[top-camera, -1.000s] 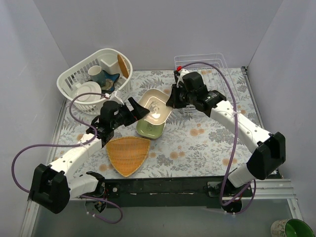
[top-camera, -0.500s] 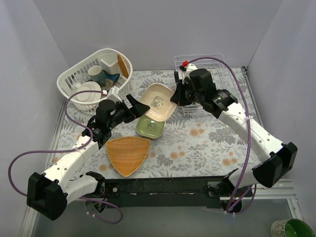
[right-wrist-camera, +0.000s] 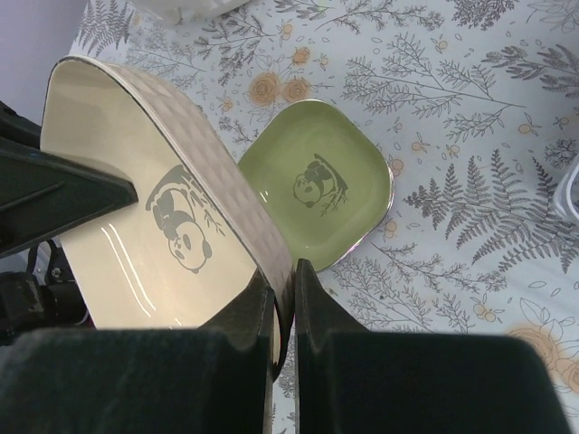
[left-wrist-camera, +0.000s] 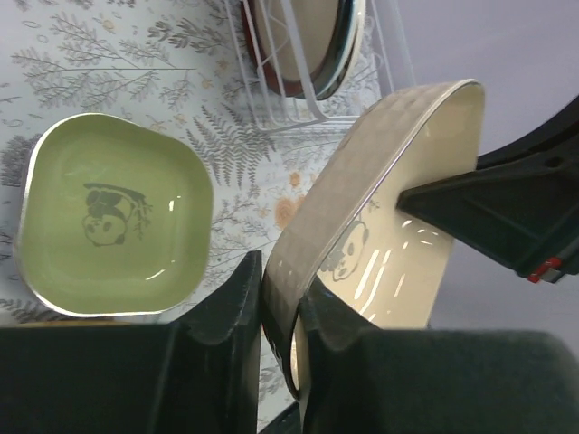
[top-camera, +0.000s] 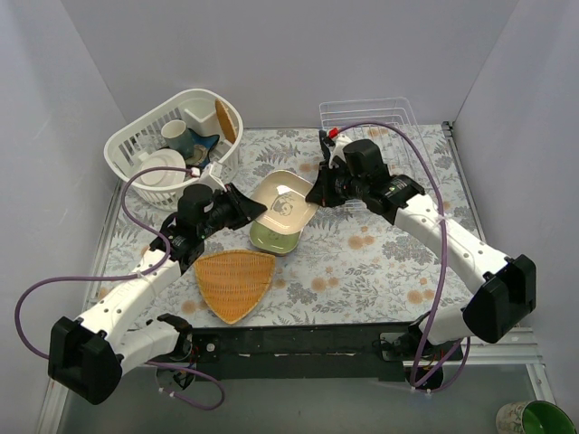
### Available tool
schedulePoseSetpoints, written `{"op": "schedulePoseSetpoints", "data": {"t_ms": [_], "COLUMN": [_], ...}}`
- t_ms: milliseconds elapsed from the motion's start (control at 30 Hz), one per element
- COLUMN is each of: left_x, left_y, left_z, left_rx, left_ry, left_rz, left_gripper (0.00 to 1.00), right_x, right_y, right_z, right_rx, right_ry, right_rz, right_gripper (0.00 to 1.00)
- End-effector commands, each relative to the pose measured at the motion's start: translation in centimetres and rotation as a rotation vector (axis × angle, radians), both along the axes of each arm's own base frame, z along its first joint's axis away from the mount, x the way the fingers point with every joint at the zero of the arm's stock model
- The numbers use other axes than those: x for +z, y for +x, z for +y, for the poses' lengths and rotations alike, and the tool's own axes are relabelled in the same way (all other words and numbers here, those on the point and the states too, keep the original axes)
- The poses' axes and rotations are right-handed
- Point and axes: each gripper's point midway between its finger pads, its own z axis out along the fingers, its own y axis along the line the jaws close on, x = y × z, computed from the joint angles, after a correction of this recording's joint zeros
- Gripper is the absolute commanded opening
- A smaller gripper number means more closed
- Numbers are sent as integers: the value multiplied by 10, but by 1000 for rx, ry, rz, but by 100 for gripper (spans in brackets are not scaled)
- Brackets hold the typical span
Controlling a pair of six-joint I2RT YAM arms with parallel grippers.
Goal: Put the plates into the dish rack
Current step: Insert the plate into the dish rack.
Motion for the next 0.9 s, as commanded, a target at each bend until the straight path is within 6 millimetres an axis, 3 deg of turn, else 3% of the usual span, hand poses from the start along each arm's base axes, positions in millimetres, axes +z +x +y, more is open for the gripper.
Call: {"op": "schedulePoseSetpoints", "data": {"t_ms": [0,100,133,167,267,333,367,400,467,633,733,867], "left_x": [6,8,7,8,7,9,10,11,10,13,12,7], "left_y": [8,8,8,8,8,8,9,9,9,6,3,0], "left_z": [16,17,17,17,18,19,19,20,19,16,12,7], "left_rx": [84,90,90,90,96,99,100,101,98,74,50,15], "left_ry": [7,7,8,7,14,16,19,18,17,-7,-17,-30], "left_rz": [-13,-13,-12,-14,-15,-22,-26,-31,-30,-46,-54,-58], "left_gripper": [0,0,0,0,0,0,0,0,0,0,0,0], "right_x": [23,21,22,24,30,30,35,31,33,17,18,43], "right_y": [-10,-8,-7,-5,4,15,8,15,6,0,-5,-12], "right_z": [10,8,5,2,-16,-33,-32,-41,-39,-39,-37,-36], "right_rx": [82,67,60,48,11,-23,21,9,62,119,166,231], "right_ry": [81,72,67,61,77,121,170,205,285,357,417,515], "right_rz": [-48,-58,-65,-79,-92,-85,-78,-80,-49,-8,6,-42], "right_gripper": [1,1,7,22,49,55,59,60,63,67,68,70]}}
